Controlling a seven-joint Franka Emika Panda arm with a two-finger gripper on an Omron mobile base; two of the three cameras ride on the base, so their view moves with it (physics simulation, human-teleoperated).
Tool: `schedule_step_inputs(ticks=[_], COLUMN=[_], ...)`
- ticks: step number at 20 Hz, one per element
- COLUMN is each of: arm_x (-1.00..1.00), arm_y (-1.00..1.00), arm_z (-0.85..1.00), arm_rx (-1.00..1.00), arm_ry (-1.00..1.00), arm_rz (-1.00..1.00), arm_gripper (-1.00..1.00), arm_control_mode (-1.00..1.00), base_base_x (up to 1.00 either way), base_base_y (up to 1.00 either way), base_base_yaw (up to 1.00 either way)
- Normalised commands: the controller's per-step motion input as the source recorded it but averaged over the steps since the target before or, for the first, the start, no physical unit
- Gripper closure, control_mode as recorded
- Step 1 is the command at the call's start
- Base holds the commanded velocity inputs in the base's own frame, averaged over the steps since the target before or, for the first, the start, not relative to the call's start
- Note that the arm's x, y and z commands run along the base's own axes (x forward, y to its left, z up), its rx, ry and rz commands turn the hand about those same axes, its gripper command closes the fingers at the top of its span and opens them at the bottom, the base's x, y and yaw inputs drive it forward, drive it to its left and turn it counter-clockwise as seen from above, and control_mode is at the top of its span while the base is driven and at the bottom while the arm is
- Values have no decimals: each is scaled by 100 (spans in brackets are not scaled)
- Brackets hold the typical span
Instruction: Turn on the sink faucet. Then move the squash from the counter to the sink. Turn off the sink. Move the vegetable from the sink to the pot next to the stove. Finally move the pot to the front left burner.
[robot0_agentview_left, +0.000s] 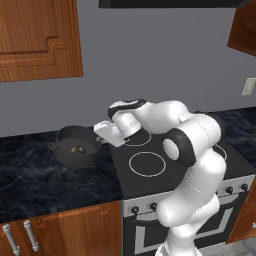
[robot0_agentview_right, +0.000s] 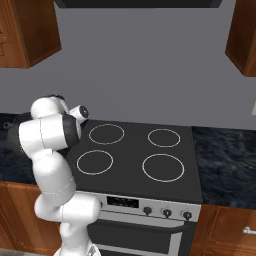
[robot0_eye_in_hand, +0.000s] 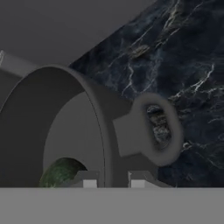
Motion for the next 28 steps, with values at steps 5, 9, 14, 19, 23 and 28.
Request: schedule_step_inputs(ticks=[5, 9, 14, 19, 23, 28], arm_x=[-12, -20, -25, -27, -35, -35], arm_y=[-24, -33, -37, -53, -63, -55], arm_z=[32, 20, 21, 26, 24, 46], arm_rx=[-12, -12, -10, -8, -3, 0], arm_ry=[5, 7, 4, 1, 0, 6], arm_rz=[-29, -29, -25, -20, -17, -18], arm_gripper=[100, 100, 100, 100, 100, 100], arm_control_mode=[-100, -100, -100, -100, -100, -100], base_base_x=[0, 0, 0, 0, 0, 0], base_base_y=[0, 0, 0, 0, 0, 0], base_base_yaw=[0, 0, 0, 0, 0, 0])
